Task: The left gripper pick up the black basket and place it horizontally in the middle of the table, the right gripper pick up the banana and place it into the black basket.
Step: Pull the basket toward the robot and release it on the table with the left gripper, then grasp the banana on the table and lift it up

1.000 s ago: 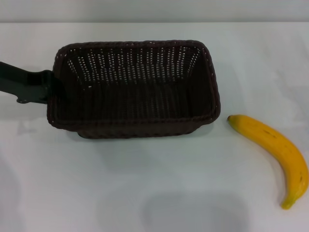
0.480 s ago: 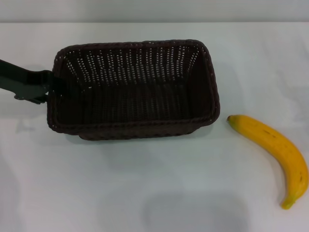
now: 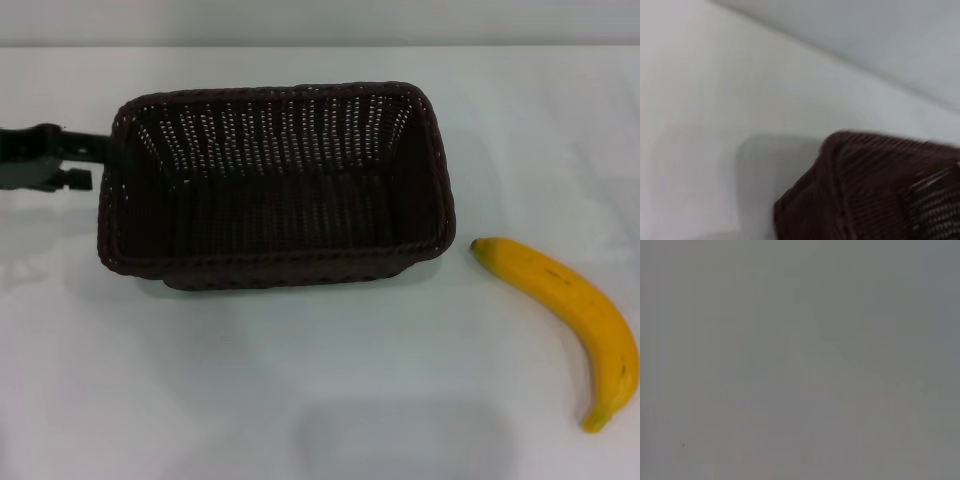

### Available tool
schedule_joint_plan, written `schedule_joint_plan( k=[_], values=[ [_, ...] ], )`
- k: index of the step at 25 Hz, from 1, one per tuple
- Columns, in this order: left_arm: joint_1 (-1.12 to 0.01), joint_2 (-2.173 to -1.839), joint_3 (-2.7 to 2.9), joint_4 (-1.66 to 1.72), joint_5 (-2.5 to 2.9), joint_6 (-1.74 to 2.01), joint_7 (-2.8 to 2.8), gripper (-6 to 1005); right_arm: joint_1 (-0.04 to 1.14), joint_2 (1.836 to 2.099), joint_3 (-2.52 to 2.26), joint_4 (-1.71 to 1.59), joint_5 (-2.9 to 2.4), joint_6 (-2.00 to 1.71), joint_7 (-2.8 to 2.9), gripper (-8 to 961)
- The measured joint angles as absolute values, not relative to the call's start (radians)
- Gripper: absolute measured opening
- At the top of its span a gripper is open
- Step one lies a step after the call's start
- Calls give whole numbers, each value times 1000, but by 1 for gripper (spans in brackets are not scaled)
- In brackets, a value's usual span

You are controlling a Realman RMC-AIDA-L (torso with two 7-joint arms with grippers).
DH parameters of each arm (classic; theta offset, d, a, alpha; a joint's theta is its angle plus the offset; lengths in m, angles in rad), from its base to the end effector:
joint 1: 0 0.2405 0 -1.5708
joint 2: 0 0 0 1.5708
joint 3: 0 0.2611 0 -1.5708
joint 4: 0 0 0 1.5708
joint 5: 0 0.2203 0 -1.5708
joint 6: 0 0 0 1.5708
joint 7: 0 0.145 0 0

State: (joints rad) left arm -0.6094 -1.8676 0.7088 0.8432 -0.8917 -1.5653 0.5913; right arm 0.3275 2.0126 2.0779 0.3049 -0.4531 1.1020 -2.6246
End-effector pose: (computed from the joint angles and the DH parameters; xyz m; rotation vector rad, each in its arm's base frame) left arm -0.2868 0.3876 0.1069 -2.1859 -1.7795 -0.3678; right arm 0.3814 0.3403 0.0688 -1.5103 0.5699 0.7405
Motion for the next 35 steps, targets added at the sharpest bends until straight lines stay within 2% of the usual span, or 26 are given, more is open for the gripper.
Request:
schedule_joint_plan(
  k=[2, 4, 10, 17, 20, 23, 31, 35],
  values=[
    [-567, -1869, 696, 865, -962, -1563, 635, 831, 328, 2013, 2079, 305, -453, 1102, -2623, 843],
    [-511, -1888, 650, 890, -1052, -1549, 725, 833, 329, 2013, 2088, 305, -452, 1103, -2591, 843],
    [-373, -1981, 415, 844, -1296, -1476, 1097, 836, 326, 2005, 2104, 303, -451, 1100, -2379, 843],
    [-281, -2052, 216, 553, -1660, -1464, 1684, 836, 316, 2000, 2098, 305, -465, 1101, -2202, 844],
    [-247, -2075, 212, 445, -1795, -1465, 1940, 835, 309, 1985, 2091, 306, -485, 1103, -2067, 844],
    [-233, -2075, 210, 307, -1917, -1460, 2126, 834, 294, 1952, 2091, 306, -535, 1110, -1880, 844],
    [-204, -2077, 208, 178, -2080, -1364, 2336, 831, 232, 1820, 2091, 395, -789, 1319, -1553, 843],
    [-205, -2075, 208, 182, -2082, -1339, 2338, 830, 200, 1789, 2104, 633, -1060, 1307, -1400, 843]
  ],
)
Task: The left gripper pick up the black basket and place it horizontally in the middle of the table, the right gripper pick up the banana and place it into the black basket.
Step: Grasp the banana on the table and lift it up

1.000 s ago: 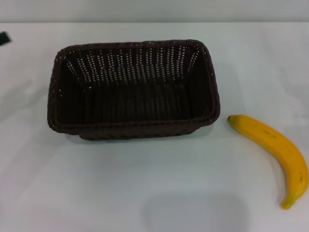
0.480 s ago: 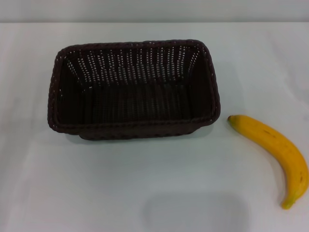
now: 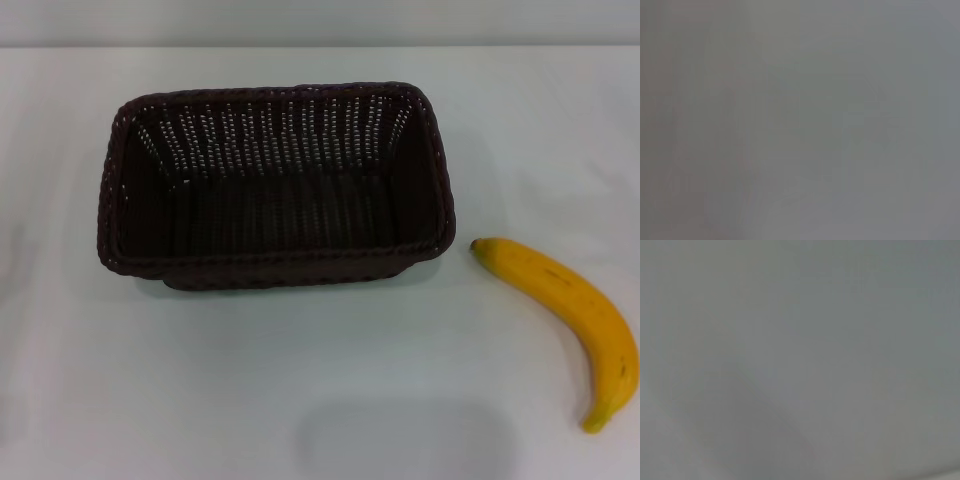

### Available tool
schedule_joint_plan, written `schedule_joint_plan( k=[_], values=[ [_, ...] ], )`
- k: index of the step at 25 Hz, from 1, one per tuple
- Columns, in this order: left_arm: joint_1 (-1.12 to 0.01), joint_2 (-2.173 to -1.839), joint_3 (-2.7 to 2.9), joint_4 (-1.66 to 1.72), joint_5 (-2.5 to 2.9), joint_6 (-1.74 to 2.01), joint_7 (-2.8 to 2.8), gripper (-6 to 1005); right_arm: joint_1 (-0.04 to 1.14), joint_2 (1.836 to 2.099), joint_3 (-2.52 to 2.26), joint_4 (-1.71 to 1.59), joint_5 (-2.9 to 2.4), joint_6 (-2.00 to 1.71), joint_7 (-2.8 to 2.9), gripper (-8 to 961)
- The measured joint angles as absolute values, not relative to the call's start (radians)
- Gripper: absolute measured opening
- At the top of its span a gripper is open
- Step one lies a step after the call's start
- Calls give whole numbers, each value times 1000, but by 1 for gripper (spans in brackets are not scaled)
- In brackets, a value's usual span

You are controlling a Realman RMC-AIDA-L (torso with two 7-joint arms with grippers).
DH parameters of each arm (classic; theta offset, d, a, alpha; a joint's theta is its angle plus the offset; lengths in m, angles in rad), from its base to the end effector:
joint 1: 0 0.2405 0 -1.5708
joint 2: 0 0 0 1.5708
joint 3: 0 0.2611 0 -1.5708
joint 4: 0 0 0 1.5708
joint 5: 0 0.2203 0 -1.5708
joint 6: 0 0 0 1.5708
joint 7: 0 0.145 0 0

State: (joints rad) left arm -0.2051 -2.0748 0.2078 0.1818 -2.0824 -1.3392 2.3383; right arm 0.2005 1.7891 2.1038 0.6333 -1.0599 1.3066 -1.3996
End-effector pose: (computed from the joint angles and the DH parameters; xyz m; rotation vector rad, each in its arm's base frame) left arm -0.4383 0.2381 0.0753 -1.1325 -0.8497 -0.9358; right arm 0.3622 0.3197 0.1481 -1.8990 1.1512 1.1266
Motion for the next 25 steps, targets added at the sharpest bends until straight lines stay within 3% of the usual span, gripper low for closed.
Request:
schedule_joint_plan(
  k=[2, 4, 12, 18, 25],
  values=[
    [-209, -2074, 208, 183, -2083, -1333, 2339, 829, 189, 1791, 2119, 786, -1226, 1295, -1287, 843],
    [-215, -2073, 207, 183, -2084, -1321, 2340, 828, 182, 1818, 2144, 983, -1433, 1302, -1182, 843],
    [-255, -2073, 207, 184, -2086, -1250, 2348, 826, 235, 1992, 2147, 1720, -2107, 1541, -742, 840],
    [-267, -2074, 207, 182, -2086, -1246, 2361, 826, 260, 2000, 1877, 1961, -2382, 1639, -476, 828],
    [-275, -2074, 207, 178, -2096, -1245, 2361, 825, 287, 2005, 1564, 1987, -2633, 1649, -268, 813]
  ],
)
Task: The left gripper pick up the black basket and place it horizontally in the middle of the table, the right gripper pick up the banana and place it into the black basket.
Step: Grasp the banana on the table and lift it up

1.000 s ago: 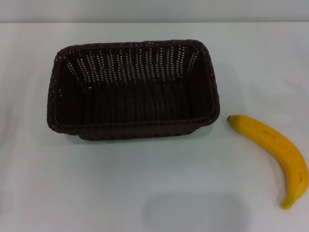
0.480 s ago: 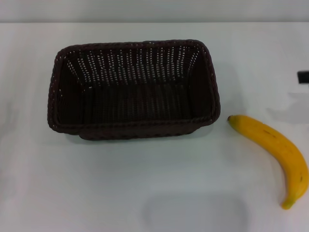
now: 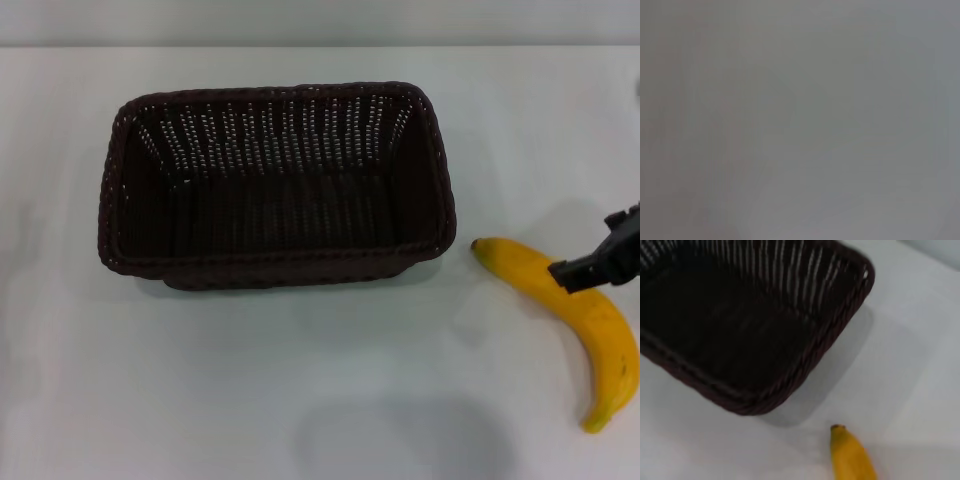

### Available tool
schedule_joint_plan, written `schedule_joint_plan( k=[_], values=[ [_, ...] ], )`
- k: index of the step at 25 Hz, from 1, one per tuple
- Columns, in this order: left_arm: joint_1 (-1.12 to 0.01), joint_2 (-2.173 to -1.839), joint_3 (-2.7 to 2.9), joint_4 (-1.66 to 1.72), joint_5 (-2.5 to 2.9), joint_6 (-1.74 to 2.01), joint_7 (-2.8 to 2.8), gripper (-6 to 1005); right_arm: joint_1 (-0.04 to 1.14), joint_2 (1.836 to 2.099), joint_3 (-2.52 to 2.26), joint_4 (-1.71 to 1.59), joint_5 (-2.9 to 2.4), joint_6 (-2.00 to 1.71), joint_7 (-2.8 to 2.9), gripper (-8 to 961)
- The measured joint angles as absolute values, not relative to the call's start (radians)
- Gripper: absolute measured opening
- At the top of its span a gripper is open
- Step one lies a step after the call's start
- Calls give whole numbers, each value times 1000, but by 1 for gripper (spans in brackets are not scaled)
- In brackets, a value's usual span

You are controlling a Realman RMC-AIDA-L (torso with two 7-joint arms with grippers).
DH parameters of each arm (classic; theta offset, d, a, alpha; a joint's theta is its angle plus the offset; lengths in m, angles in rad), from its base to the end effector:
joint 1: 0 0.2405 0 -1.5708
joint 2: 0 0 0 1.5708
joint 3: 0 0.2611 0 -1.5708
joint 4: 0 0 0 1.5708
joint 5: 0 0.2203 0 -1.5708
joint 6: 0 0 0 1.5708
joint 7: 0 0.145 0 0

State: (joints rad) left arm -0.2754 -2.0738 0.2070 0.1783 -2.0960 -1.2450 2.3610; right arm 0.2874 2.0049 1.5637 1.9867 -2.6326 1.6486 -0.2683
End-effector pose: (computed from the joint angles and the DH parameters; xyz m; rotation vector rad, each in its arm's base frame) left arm -0.4340 0.2681 0.0713 -1.1402 -0.8800 -0.9104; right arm 0.1565 0.2983 0.0522 -2.3647 0.8821 -0.3803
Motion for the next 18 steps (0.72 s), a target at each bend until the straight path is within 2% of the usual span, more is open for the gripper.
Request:
schedule_joint_plan(
  k=[18],
  values=[
    [-290, -2077, 219, 175, -2071, -1219, 2362, 826, 300, 2008, 1410, 1786, -2755, 1534, -184, 776]
  ],
)
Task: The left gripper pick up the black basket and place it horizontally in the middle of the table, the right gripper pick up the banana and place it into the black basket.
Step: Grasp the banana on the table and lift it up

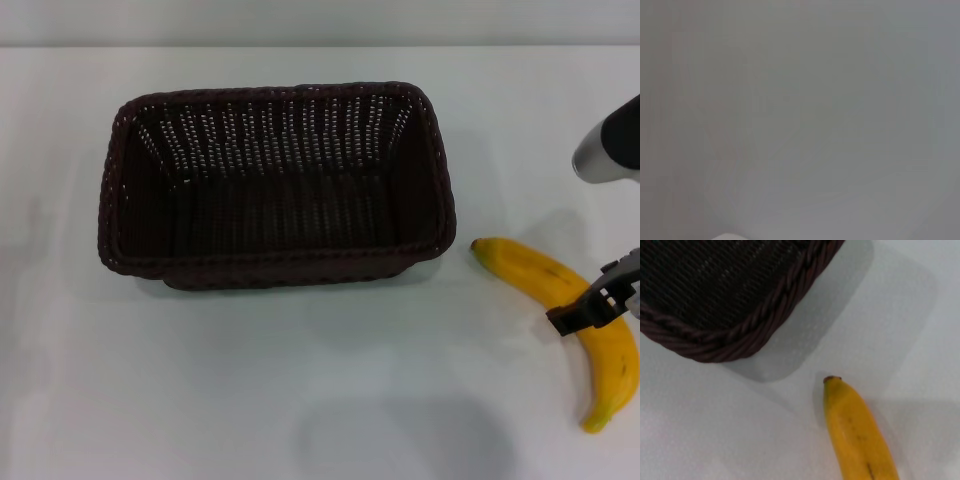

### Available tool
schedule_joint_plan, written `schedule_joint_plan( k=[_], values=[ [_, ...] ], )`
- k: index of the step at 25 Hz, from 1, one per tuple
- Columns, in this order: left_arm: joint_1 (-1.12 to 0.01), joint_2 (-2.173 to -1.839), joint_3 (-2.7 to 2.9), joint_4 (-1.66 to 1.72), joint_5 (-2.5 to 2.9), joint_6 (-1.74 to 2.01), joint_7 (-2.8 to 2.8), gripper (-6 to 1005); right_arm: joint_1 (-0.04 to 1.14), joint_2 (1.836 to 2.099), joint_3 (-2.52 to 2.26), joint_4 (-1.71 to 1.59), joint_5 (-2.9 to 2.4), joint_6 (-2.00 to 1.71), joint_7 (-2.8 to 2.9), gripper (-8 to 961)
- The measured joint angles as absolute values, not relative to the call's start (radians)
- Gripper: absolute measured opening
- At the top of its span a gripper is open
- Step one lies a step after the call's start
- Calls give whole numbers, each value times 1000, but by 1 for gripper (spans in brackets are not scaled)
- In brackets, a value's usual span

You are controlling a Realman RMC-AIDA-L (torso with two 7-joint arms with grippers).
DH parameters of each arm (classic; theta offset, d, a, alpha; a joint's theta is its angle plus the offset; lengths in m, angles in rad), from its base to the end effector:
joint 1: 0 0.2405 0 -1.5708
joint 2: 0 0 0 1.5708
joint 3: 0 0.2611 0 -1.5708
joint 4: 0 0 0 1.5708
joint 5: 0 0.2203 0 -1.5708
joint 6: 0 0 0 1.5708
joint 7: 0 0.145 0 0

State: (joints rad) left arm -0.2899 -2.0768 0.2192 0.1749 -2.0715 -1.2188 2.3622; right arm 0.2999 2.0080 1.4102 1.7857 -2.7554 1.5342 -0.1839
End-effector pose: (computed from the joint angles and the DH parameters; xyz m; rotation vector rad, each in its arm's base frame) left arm -0.4306 0.2753 0.0628 -1.1808 -0.9020 -0.8976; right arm 0.1899 0.3069 0.0099 -2.3044 0.9622 -0.5449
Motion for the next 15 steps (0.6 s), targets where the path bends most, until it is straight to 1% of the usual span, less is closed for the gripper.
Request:
schedule_joint_plan(
  k=[15],
  values=[
    [-290, -2077, 219, 175, -2071, -1222, 2361, 826, 318, 2010, 1370, 1686, -2782, 1503, -183, 745]
  ],
)
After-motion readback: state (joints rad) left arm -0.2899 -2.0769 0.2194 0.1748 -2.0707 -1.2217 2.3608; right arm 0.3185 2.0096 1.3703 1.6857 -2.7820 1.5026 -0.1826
